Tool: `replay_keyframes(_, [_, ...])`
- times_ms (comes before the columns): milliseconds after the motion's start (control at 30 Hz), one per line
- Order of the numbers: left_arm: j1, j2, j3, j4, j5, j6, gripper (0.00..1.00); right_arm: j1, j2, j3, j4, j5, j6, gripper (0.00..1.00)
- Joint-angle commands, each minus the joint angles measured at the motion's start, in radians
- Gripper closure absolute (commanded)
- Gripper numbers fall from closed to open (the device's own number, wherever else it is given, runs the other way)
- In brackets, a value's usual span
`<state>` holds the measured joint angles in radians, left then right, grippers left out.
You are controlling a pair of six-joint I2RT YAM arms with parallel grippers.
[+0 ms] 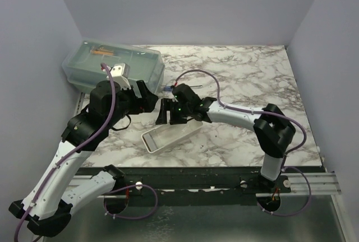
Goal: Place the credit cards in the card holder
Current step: Pick up the credit card from the storage box.
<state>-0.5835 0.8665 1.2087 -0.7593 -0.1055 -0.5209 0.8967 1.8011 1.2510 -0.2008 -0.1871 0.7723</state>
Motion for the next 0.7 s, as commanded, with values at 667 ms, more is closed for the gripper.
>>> replay_keyframes(667, [0.004,-0.042,0.011,-0.055,-0.013,0.070,0.14,0.116,0.254,0.160,0.056,-0.275,0.118,0.24])
